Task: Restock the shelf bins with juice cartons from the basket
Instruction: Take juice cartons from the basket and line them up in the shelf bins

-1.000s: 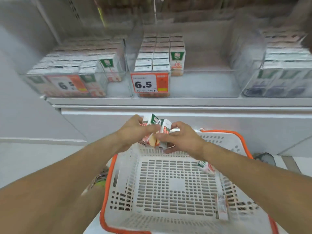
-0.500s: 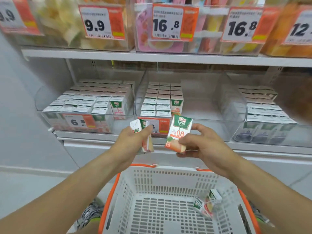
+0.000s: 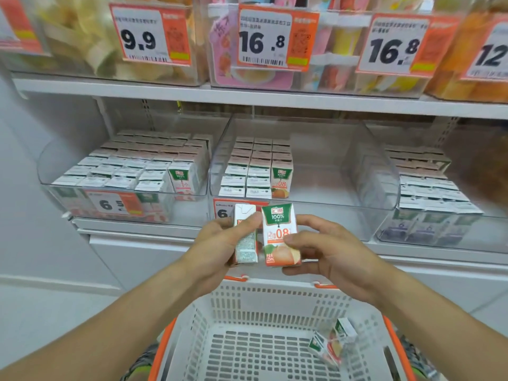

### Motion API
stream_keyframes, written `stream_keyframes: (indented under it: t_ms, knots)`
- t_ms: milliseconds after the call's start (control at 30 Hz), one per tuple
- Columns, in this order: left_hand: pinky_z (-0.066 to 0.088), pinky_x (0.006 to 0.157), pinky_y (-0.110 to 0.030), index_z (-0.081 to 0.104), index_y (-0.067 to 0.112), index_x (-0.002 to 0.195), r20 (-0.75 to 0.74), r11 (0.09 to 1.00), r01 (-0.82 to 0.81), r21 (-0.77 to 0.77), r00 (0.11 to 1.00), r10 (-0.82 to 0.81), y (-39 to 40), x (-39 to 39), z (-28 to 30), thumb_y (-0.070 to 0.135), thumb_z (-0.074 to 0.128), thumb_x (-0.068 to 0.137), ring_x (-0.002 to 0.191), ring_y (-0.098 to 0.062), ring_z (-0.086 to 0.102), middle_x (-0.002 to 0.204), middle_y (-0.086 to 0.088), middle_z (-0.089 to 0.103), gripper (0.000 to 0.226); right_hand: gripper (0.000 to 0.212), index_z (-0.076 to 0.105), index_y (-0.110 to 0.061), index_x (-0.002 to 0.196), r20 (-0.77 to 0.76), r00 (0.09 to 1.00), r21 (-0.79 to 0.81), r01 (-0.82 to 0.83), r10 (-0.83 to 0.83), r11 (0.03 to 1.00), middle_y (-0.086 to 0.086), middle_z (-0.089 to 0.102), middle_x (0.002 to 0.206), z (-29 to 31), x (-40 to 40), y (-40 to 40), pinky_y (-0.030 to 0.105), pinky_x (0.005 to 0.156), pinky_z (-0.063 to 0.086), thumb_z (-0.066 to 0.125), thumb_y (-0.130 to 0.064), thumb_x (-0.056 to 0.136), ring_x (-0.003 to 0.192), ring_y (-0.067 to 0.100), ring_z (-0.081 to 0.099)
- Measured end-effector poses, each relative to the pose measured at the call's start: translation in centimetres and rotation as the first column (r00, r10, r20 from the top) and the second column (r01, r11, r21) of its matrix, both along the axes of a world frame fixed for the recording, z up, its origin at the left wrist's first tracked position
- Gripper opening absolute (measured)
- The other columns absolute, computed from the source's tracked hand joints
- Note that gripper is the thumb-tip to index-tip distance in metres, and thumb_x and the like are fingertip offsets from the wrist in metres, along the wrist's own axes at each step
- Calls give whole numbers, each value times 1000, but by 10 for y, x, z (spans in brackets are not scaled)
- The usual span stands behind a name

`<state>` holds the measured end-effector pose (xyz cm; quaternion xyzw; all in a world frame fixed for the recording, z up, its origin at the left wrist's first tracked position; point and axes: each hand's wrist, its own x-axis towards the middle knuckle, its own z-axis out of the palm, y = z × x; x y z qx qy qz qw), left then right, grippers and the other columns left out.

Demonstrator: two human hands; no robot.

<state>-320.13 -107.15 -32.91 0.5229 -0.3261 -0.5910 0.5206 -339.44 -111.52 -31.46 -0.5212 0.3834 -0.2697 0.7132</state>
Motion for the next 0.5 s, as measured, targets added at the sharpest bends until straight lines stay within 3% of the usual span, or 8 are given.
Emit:
stream_keyframes:
  t_ms: [133,233,300,367,467,500]
  knots:
    - [58,70,-33,68,12,118,30,1000,8,20,999,-9,0,5,2,43,69,79,98,-27,71,112,-10,74,50,32,65,-10,119,19,1000,0,10,-10,1000,22,72,110,2,-3,-2,40,74,60,65,-8,88,96,40,66]
    - [57,88,-42,68,15,122,-55,998,43,47,998,-41,0,8,4,48,54,94,109,-30,68,116,-10,73,46,29,65,-6,118,14,1000,9,17,-17,1000,22,73,108,2,-3,-3,40,72,60,63,-7,89,92,36,69]
    - [56,90,-46,66,13,124,-124,997,62,43,991,-57,2,8,6,43,46,100,114,-36,65,119,-13,71,44,26,65,-3,116,5,1000,16,4,-5,1000,21,73,107,1,-3,-2,40,71,60,62,-6,90,89,33,69]
    - [57,90,-50,63,7,125,-88,999,38,20,995,-36,2,6,5,42,49,97,110,-40,66,119,-16,71,47,31,65,-1,115,-7,1000,12,-21,22,1000,19,74,103,0,-4,-1,39,69,60,67,-8,84,84,31,69]
    - [60,60,-37,63,2,120,-35,996,-69,-55,997,67,3,2,7,38,65,84,86,-32,68,116,-23,69,51,45,64,0,114,-3,999,1,-36,36,999,19,73,98,0,-6,-3,41,69,60,67,-15,71,78,30,70]
    - [59,58,-35,64,3,118,-27,993,-95,-66,995,93,3,2,7,35,67,83,86,-29,69,116,-22,69,47,43,65,0,111,8,999,-5,-36,37,999,18,73,96,0,-6,-3,40,67,60,67,-16,71,76,28,70]
